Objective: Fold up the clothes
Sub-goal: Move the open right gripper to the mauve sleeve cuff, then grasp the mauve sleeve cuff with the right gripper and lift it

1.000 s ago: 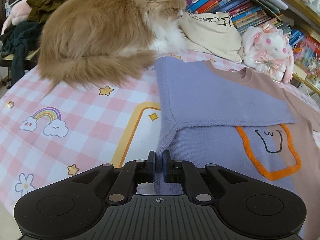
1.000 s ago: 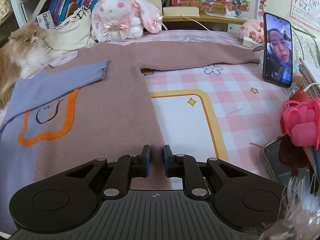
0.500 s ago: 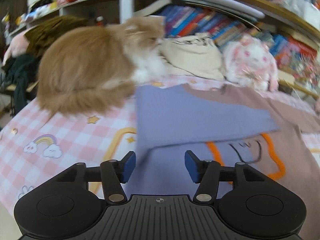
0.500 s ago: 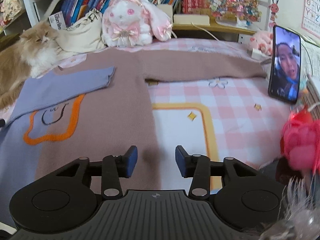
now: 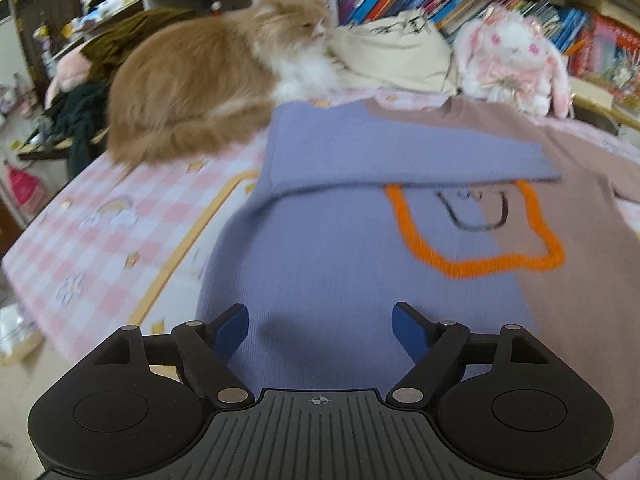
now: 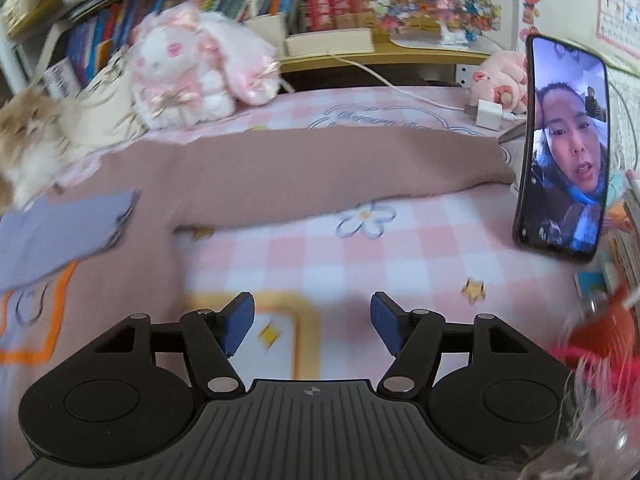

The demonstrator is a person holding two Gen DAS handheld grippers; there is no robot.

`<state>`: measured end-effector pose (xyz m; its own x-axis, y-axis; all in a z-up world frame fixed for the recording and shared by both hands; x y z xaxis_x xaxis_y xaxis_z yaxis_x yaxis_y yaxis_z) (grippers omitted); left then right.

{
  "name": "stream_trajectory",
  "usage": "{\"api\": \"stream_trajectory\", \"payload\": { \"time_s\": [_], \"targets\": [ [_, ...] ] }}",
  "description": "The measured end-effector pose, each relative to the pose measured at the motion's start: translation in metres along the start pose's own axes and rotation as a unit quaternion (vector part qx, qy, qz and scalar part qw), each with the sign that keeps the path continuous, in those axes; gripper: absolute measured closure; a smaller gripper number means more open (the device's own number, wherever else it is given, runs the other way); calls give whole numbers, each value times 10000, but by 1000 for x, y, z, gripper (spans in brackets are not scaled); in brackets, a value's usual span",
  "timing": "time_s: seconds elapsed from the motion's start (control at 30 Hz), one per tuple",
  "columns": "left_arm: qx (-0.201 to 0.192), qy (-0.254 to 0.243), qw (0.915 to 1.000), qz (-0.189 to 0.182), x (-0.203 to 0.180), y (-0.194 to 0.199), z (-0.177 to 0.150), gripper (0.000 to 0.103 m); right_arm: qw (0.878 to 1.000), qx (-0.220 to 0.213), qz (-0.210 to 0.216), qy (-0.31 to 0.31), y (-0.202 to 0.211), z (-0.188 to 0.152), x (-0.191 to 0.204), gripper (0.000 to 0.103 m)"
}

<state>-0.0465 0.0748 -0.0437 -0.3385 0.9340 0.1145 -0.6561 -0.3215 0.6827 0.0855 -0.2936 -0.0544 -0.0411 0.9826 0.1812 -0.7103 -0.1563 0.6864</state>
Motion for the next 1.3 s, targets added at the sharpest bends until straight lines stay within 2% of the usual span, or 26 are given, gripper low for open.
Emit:
{"api": "stream_trajectory", "payload": {
  "time_s": [0.13,0.4,0.5,0.63,0.77,0.87,1.0,1.07,1.13,1.17,1.23,1.3],
  "targets": [
    [41,-10,9997,241,-5,13,-10,20,9998,-126,21,-124,-15,16,-15,41],
    [61,-51,9985,551,-10,22,-20,14,9946,-458,104,-927,-43,47,-46,41],
    [51,-53,9982,602,-10,22,-20,13,9890,-565,276,-1336,-49,54,-54,41],
    [72,-68,9977,674,-11,20,-19,10,9753,-664,599,-2019,-53,58,-65,41],
    [67,-97,9974,714,-13,19,-19,8,9715,-716,746,-2133,-55,59,-66,41],
    [79,-124,9973,722,-13,18,-18,8,9703,-814,680,-2173,-58,62,-68,43],
    [83,-202,9971,736,-14,19,-18,7,9702,-929,387,-2205,-62,67,-77,45],
    [80,-219,9969,745,-14,19,-18,7,9707,-953,238,-2195,-65,71,-82,52],
    [77,-226,9968,759,-14,19,-18,7,9698,-937,115,-2250,-68,74,-90,65],
    [73,-227,9968,766,-14,19,-18,7,9689,-920,86,-2294,-69,74,-94,68],
    [63,-220,9967,780,-14,19,-18,7,9677,-863,34,-2367,-71,74,-99,88],
    [53,-204,9966,794,-14,18,-18,6,9672,-813,49,-2404,-72,72,-100,94]
  ]
}}
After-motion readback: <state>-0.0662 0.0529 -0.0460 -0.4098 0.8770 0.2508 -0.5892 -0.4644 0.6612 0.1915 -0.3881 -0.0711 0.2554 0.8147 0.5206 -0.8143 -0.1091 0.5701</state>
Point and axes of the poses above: each gripper's, at about its wrist camera, not at the fingertips, and y roughly against the way its jaws point, x to its left, z to its top, the point moved 5 cm from there along -y, roughly the way its jaws point, and after that the axes turned 4 degrees about -x, right-handed, at the moved point
